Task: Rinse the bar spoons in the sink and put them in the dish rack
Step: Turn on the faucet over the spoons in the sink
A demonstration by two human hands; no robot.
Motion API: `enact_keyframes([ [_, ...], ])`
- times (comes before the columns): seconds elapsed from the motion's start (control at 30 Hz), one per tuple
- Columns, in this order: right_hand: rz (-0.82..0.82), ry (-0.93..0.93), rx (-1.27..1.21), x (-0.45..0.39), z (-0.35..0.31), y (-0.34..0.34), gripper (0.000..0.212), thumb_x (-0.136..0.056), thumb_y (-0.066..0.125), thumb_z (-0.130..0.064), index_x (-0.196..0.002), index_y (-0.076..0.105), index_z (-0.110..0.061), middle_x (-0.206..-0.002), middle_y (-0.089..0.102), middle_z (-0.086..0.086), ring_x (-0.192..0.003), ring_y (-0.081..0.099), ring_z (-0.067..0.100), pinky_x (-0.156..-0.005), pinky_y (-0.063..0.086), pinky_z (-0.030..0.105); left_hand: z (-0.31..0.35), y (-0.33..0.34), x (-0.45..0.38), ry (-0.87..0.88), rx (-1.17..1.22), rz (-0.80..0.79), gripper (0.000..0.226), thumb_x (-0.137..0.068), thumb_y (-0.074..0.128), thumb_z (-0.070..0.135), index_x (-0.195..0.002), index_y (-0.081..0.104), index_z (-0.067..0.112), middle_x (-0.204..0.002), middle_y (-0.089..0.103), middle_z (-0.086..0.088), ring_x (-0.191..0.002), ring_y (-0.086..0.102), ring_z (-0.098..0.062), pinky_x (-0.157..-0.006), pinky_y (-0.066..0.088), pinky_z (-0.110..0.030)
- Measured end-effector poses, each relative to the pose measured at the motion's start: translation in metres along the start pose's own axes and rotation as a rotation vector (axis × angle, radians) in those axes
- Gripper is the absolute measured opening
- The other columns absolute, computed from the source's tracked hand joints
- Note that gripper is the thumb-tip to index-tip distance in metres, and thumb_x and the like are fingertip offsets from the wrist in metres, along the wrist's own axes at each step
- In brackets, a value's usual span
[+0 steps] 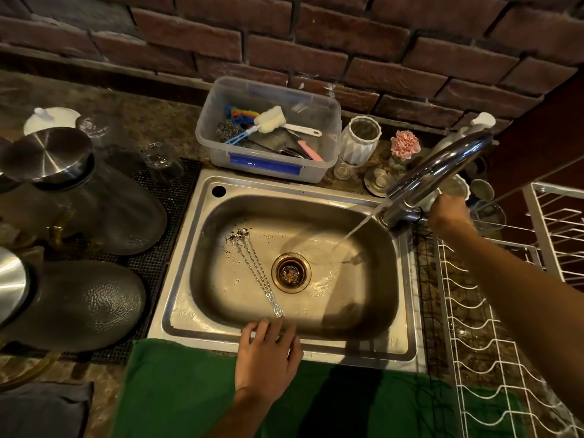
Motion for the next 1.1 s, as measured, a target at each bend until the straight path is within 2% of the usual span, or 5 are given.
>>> enact_keyframes([
  [0.1, 0.006, 0.006, -0.011, 0.001, 0.001, 0.000, 0.013, -0.088, 0.055, 0.005, -0.097, 0.064, 0.006, -0.063, 0.041, 0.004, -0.077, 0.049, 0.028, -0.071, 0.042, 0.037, 0.000, 0.001, 0.000, 0.004, -0.004, -0.017, 0.045, -0.097, 0.036, 0.051, -0.123, 0.065, 0.029, -0.122, 0.070, 0.003, -0.112, 0.063, -0.021, -0.093, 0.044, -0.044],
  [0.27, 0.017, -0.006, 0.027, 0.003, 0.000, 0.000, 0.017, -0.087, 0.053, 0.007, -0.100, 0.065, 0.009, -0.085, 0.056, 0.021, -0.081, 0.054, 0.035, -0.073, 0.046, 0.040, 0.001, 0.001, 0.001, 0.020, 0.000, -0.019, 0.044, -0.096, 0.038, 0.050, -0.120, 0.067, 0.027, -0.120, 0.071, 0.001, -0.110, 0.063, -0.023, -0.092, 0.043, -0.045],
  [0.47, -0.008, 0.012, 0.060, -0.001, -0.001, 0.001, 0.017, -0.084, 0.053, 0.010, -0.096, 0.065, 0.010, -0.096, 0.065, 0.031, -0.093, 0.063, 0.046, -0.079, 0.055, 0.049, 0.001, -0.002, 0.001, 0.017, 0.050, 0.039, 0.037, -0.096, 0.041, 0.049, -0.112, 0.067, 0.028, -0.114, 0.071, 0.001, -0.105, 0.064, -0.021, -0.092, 0.044, -0.044],
  [0.77, -0.013, 0.040, 0.100, 0.002, -0.001, 0.000, 0.021, -0.085, 0.054, 0.007, -0.103, 0.064, 0.011, -0.105, 0.063, 0.033, -0.101, 0.061, 0.050, -0.086, 0.056, 0.053, 0.000, 0.001, 0.000, 0.008, 0.075, 0.035, 0.037, -0.096, 0.039, 0.049, -0.115, 0.064, 0.029, -0.117, 0.070, 0.002, -0.110, 0.063, -0.020, -0.095, 0.042, -0.045],
  [1.1, -0.010, 0.036, 0.026, 0.011, -0.003, -0.003, 0.021, -0.088, 0.054, 0.006, -0.106, 0.064, 0.012, -0.105, 0.065, 0.033, -0.097, 0.062, 0.047, -0.076, 0.049, 0.045, 0.000, -0.001, 0.000, 0.004, 0.051, -0.001, 0.038, -0.096, 0.041, 0.048, -0.116, 0.066, 0.029, -0.119, 0.071, 0.001, -0.110, 0.065, -0.022, -0.094, 0.045, -0.046],
])
Point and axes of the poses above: each hand's wrist, its own x-axis away from the middle knuckle, its own y-axis out of the palm, z = x × y, the point moved 7 cm from there along -x, towards the middle knuckle
